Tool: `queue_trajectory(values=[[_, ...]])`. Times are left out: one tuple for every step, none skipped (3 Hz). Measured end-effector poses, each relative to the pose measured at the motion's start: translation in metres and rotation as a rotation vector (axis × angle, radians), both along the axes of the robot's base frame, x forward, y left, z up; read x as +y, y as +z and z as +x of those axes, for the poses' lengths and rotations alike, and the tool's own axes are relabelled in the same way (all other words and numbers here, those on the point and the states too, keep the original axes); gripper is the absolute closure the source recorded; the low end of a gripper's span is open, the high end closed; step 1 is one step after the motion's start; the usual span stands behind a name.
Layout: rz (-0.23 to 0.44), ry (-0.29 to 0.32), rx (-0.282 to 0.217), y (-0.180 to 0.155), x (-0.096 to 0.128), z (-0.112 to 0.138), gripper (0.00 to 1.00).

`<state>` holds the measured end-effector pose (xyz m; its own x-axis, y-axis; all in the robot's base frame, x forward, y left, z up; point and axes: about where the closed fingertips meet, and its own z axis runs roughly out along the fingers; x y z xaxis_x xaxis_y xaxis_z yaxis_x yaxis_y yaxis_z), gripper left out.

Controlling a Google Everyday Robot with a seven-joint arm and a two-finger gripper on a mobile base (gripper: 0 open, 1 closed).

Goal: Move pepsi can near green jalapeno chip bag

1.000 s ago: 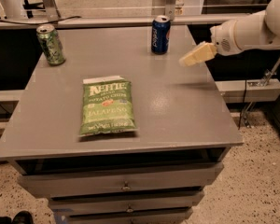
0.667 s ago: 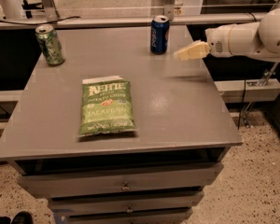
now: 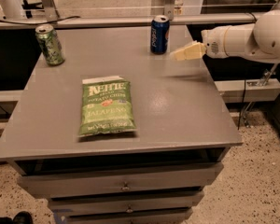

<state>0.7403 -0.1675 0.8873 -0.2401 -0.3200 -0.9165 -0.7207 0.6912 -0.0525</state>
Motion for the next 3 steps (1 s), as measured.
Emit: queue_trajectory(values=[[0.021,0.019,-0.026,0.002,0.007,0.002,0.00],[0.047,0.041,-0.061,0.004,0.019,0.011,0.00],[0.062,0.060,-0.085,0.004,0.030,0.022,0.00]])
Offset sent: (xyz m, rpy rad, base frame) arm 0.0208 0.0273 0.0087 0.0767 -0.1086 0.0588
